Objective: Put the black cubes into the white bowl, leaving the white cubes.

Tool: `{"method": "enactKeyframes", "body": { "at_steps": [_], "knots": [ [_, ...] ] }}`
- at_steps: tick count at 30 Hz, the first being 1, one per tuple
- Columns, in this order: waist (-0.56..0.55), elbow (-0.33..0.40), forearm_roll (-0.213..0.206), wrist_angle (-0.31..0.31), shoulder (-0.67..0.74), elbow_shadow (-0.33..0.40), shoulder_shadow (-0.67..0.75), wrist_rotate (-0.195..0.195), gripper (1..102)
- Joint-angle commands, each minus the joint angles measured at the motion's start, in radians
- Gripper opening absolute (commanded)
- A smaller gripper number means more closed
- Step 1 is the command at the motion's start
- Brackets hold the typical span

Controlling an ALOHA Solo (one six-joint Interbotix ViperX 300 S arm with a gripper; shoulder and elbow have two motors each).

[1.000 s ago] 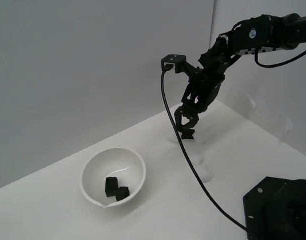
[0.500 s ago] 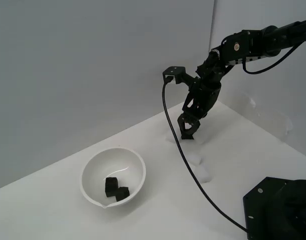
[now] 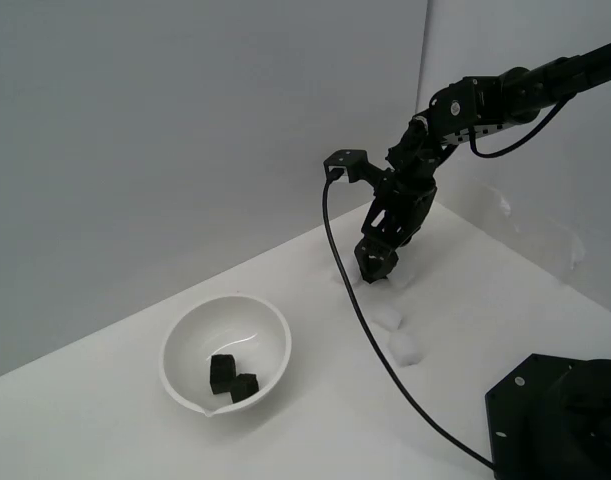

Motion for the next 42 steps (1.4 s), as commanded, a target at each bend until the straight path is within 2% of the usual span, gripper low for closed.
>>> {"method": "enactKeyframes", "body": {
  "at_steps": [1, 3, 4, 7, 11, 13, 24, 33, 37, 42],
  "knots": [
    [0.003, -0.003, -0.014, 0.002, 0.017, -0.008, 0.018, 0.017, 77],
    [0.003, -0.002, -0.014, 0.003, 0.018, -0.006, 0.021, 0.015, 61],
    [0.003, -0.002, -0.014, 0.003, 0.021, -0.006, 0.023, 0.015, 57],
    [0.003, 0.000, -0.014, 0.005, 0.023, -0.005, 0.025, 0.015, 54],
    [0.003, 0.003, -0.014, 0.009, 0.020, -0.002, 0.023, 0.015, 37],
    [0.003, 0.005, -0.014, 0.012, 0.025, -0.002, 0.028, 0.015, 32],
    [0.014, -0.005, -0.014, 0.048, 0.153, -0.011, 0.158, 0.015, 31],
    [0.014, -0.006, -0.015, 0.112, 0.287, -0.011, 0.290, 0.009, 31],
    [0.012, -0.003, -0.029, 0.143, 0.373, -0.008, 0.376, 0.005, 31],
    [-0.031, -0.003, -0.069, 0.179, 0.468, -0.008, 0.471, -0.006, 31]
  ]
}}
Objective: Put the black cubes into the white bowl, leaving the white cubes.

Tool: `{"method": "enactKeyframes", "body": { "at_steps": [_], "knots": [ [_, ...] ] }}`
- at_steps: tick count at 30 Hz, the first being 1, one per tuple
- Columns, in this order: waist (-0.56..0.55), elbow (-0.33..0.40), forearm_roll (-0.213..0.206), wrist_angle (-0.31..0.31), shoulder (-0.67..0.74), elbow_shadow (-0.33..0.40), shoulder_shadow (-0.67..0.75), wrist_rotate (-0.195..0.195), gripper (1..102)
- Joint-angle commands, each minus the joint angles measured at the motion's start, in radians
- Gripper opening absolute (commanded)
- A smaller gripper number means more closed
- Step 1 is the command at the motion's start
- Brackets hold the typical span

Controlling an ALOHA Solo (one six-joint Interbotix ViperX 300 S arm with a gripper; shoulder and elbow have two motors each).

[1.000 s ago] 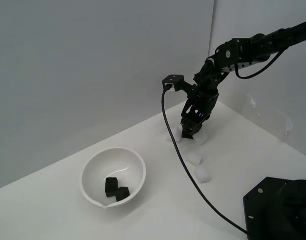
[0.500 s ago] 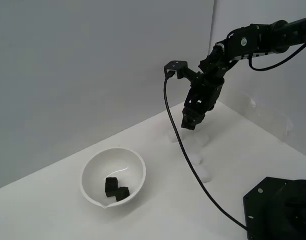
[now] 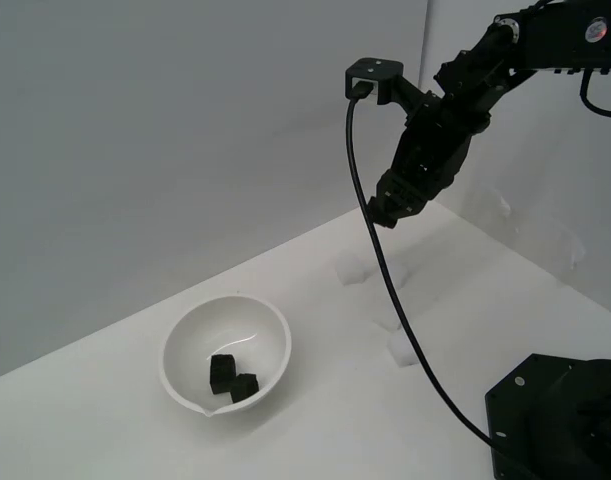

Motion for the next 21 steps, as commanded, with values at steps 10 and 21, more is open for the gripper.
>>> {"method": "enactKeyframes", "body": {
  "at_steps": [10, 21],
  "knots": [
    [-0.252, -0.002, -0.052, 0.018, 0.164, -0.008, 0.169, -0.129, 31],
    [-0.525, -0.005, -0.130, -0.100, 0.101, -0.009, 0.106, -0.222, 31]
  ]
}}
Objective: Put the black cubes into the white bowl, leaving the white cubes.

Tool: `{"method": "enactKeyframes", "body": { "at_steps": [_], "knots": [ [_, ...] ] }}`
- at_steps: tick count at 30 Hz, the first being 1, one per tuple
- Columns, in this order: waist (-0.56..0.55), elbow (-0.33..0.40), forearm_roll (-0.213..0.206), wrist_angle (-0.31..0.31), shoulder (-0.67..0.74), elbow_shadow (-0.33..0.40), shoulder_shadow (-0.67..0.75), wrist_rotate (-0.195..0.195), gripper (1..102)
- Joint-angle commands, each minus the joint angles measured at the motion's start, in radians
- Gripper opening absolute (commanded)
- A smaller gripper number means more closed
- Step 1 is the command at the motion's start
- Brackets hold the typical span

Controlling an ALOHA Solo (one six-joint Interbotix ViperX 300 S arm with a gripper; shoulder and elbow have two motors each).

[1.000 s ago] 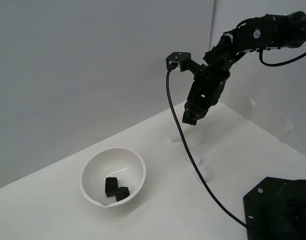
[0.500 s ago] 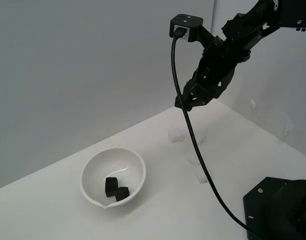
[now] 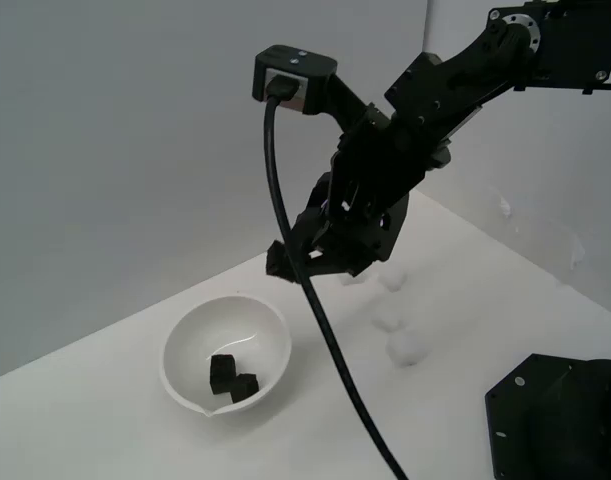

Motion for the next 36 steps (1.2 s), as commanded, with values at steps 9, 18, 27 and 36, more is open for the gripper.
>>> {"method": "enactKeyframes", "body": {
  "at_steps": [9, 18, 27, 36],
  "knots": [
    [-0.055, -0.011, -0.026, -0.097, -0.138, -0.017, -0.133, 0.009, 31],
    [-0.086, -0.084, -0.029, -0.120, -0.236, -0.091, -0.230, 0.011, 32],
    [-0.106, -0.127, -0.081, -0.120, -0.284, -0.130, -0.278, 0.011, 88],
    [-0.046, -0.115, -0.071, -0.089, -0.143, -0.118, -0.137, 0.011, 75]
  ]
}}
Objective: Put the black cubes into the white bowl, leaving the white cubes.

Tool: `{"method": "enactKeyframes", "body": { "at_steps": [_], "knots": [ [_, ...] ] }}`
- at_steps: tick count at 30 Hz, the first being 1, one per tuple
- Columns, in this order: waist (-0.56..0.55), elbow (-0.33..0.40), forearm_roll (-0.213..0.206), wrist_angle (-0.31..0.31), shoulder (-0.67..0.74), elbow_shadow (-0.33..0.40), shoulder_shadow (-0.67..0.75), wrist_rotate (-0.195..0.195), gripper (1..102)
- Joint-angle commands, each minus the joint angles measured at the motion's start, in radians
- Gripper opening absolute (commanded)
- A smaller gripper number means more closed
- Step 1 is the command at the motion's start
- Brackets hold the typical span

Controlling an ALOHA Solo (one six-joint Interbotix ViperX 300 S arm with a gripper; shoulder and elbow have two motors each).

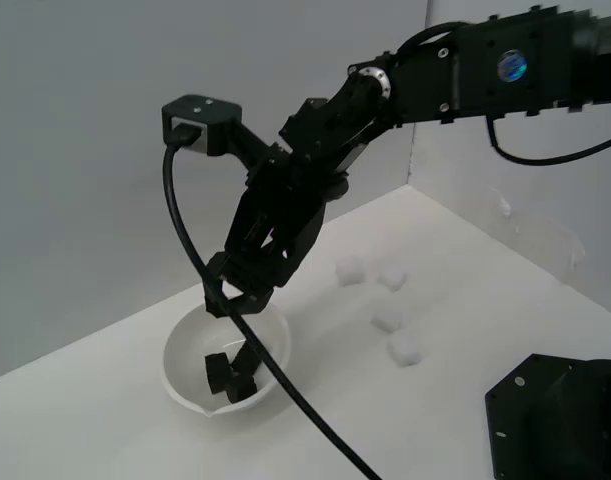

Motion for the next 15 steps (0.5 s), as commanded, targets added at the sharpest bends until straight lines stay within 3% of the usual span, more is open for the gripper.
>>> {"method": "enactKeyframes", "body": {
  "at_steps": [1, 5, 10, 15],
  "knots": [
    [0.044, -0.003, -0.009, 0.017, 0.095, -0.011, 0.101, 0.011, 66],
    [0.133, 0.040, 0.012, 0.017, 0.201, 0.029, 0.209, 0.012, 28],
    [0.225, 0.115, 0.015, 0.017, 0.304, 0.106, 0.311, 0.025, 4],
    [0.281, 0.198, 0.026, 0.012, 0.403, 0.189, 0.410, 0.048, 3]
  ]
}}
